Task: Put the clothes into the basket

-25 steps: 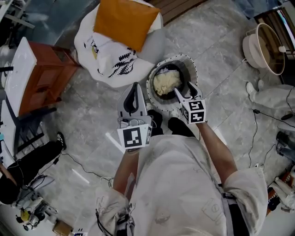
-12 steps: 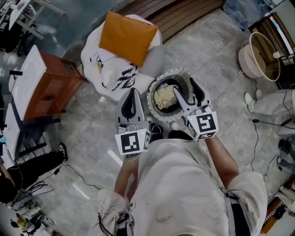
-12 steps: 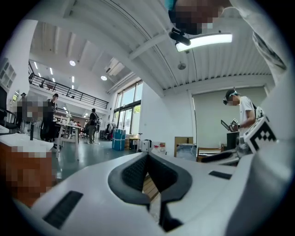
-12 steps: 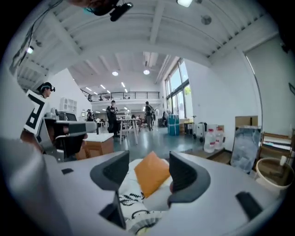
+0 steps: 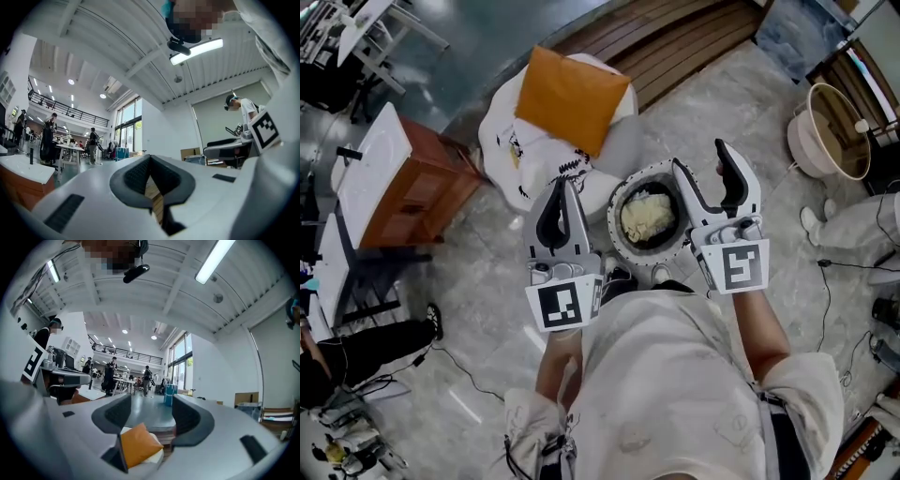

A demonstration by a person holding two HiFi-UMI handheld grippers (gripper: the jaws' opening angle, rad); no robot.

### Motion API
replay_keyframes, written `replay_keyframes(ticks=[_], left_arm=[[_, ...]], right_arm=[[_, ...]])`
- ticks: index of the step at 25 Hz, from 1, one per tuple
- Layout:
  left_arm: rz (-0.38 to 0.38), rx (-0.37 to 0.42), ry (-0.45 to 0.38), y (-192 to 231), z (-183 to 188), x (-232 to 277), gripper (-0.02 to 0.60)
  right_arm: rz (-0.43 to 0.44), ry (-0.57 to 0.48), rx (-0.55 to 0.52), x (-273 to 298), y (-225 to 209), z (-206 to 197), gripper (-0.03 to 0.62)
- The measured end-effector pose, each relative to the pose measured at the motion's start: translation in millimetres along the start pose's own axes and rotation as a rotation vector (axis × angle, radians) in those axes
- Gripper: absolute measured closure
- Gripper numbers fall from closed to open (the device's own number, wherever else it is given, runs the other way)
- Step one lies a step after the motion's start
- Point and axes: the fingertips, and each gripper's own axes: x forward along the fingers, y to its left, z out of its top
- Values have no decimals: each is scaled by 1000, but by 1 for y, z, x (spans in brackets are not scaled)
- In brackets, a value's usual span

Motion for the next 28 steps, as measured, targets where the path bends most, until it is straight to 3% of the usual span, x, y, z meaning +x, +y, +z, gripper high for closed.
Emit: replay_keyframes(ticks=[10, 17, 23, 28], left_arm=[[27, 12, -11, 8, 7, -5, 578], [44, 14, -8, 10, 5, -11, 578], [57, 9, -6, 12, 5, -16, 578], [60, 6, -2, 12, 4, -17, 578]], right_arm=[[-1, -16, 16, -1, 5, 6, 350], [-18, -26, 47, -4, -1, 8, 440], [-45, -33, 55, -7, -3, 9, 596], [-46, -20, 69, -5, -3, 5, 606]])
